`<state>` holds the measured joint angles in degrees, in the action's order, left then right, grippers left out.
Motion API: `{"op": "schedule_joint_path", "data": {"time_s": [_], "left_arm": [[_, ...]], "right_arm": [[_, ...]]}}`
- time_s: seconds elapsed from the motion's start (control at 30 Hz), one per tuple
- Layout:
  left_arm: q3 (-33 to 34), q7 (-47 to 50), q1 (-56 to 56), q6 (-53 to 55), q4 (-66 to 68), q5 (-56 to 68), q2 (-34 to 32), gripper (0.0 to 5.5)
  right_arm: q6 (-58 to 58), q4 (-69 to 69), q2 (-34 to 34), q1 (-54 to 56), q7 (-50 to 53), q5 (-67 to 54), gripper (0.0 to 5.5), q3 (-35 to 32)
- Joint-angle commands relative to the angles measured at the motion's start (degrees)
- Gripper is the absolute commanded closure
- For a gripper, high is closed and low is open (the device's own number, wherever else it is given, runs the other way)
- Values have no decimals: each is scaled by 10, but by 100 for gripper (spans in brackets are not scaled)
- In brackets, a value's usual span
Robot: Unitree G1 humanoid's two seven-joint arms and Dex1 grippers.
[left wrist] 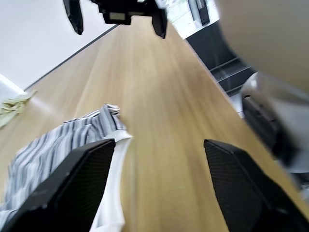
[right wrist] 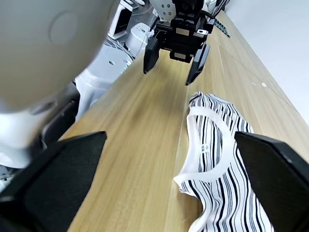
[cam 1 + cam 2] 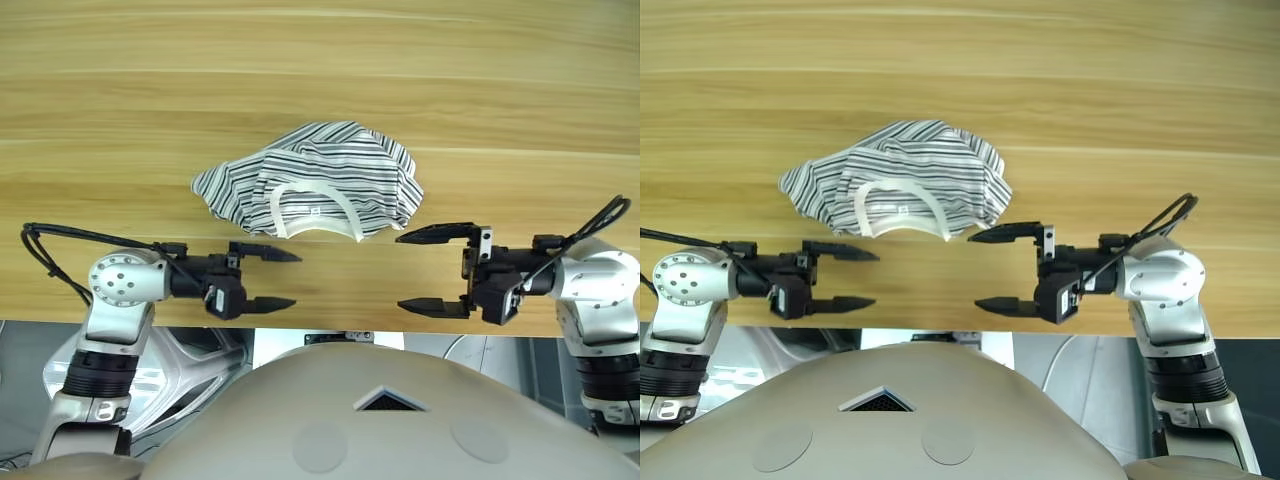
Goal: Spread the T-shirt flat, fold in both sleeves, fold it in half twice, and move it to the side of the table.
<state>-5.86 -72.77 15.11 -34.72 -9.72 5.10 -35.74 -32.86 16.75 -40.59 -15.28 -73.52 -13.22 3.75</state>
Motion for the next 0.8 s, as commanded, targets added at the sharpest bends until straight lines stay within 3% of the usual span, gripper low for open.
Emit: {"op": "schedule_joint_path", "data": {"time_s": [0.03,0.47,0.8], "left_arm": [[0,61,-10,-24,3,-35,0,208],[27,128,64,-45,-58,34,-82,208],[60,207,31,-51,48,-80,-92,208]], "right_arm": [[-9,-9,-4,15,40,45,61,6],[-25,-72,11,50,178,187,61,48],[-30,-81,5,54,240,230,61,69]]}}
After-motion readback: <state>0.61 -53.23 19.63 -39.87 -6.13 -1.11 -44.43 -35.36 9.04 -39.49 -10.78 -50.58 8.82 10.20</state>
